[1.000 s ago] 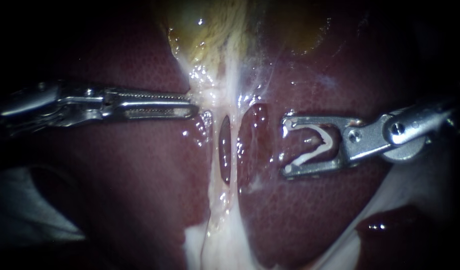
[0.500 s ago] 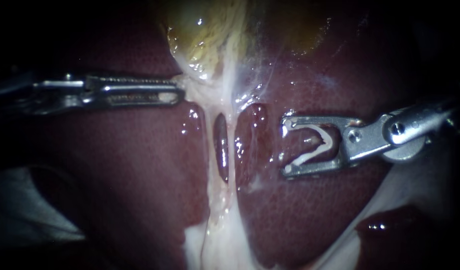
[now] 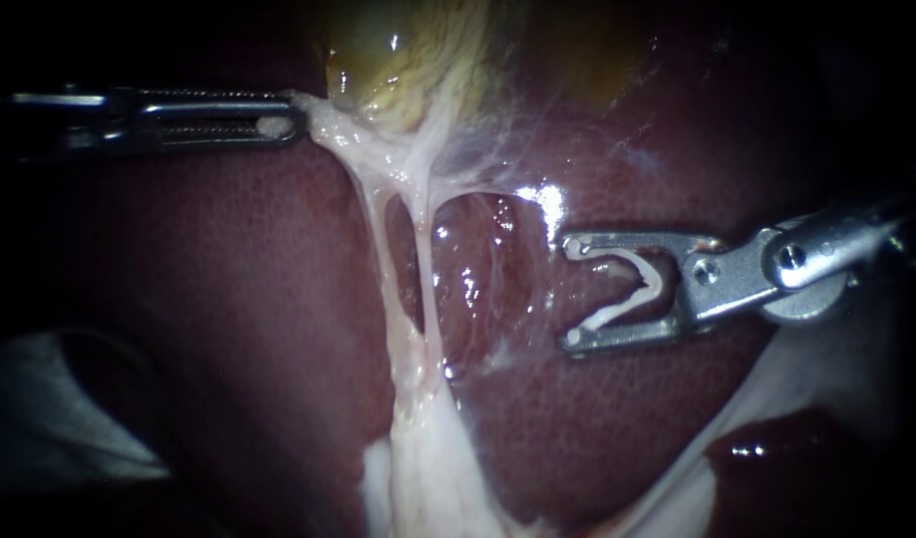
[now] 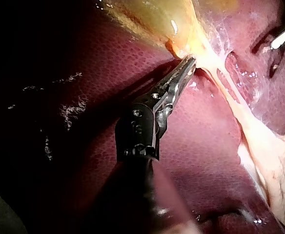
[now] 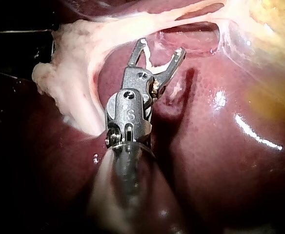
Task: Grabbing gallbladder
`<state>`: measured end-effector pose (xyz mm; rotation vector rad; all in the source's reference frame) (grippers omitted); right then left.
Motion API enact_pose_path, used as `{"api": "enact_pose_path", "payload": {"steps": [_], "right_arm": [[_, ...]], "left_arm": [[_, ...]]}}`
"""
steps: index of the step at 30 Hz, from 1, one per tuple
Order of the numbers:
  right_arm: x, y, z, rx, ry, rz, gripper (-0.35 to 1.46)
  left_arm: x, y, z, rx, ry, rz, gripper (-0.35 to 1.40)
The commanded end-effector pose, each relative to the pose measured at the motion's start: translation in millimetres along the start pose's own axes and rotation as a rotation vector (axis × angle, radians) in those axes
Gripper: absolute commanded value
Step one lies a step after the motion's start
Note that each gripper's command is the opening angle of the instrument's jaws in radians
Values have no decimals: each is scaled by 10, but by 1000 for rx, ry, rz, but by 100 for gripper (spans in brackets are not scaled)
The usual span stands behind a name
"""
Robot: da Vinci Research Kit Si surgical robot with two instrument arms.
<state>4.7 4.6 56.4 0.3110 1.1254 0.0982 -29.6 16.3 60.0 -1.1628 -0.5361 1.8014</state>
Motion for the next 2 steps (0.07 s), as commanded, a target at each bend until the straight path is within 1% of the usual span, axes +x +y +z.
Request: {"api": "enact_pose_path", "payload": {"steps": [1,2], "right_arm": [[0,0,0,0,0,0,50],[0,0,0,0,0,0,50]], "left_arm": [[0,0,0,2,1,0,-35],[0,1,0,6,2,0,-35]]}}
